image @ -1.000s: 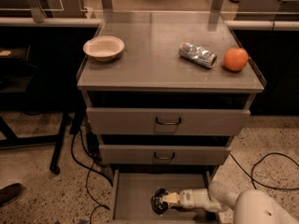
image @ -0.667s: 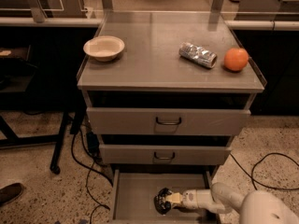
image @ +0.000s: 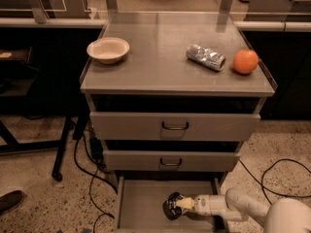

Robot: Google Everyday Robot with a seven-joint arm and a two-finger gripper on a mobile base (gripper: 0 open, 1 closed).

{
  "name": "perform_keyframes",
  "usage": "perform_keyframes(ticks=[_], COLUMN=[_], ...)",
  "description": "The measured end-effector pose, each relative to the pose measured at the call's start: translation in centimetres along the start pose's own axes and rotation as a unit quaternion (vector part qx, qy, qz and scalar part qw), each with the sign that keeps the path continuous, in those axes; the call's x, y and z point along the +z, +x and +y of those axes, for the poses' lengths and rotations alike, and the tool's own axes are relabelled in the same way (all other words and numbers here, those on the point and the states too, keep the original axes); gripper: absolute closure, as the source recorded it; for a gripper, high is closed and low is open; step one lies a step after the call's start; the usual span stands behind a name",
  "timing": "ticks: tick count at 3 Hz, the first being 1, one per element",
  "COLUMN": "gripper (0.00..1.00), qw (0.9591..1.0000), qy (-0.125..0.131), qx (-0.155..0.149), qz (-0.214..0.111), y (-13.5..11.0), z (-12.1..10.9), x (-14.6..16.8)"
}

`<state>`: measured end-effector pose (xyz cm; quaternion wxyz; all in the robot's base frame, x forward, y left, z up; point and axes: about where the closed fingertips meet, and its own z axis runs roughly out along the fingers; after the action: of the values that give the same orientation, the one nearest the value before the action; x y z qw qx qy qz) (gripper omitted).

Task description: Place blue chip bag into bottom drawer

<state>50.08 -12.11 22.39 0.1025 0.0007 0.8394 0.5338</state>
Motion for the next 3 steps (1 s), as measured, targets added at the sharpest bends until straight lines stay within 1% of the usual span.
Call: perform_keyframes(ticks=[3], gripper=[0.11], qw=[1.0], qy=[0.0], qx=[0.0], qz=[0.0], y=[0.0], z=[0.0], x=[0.01])
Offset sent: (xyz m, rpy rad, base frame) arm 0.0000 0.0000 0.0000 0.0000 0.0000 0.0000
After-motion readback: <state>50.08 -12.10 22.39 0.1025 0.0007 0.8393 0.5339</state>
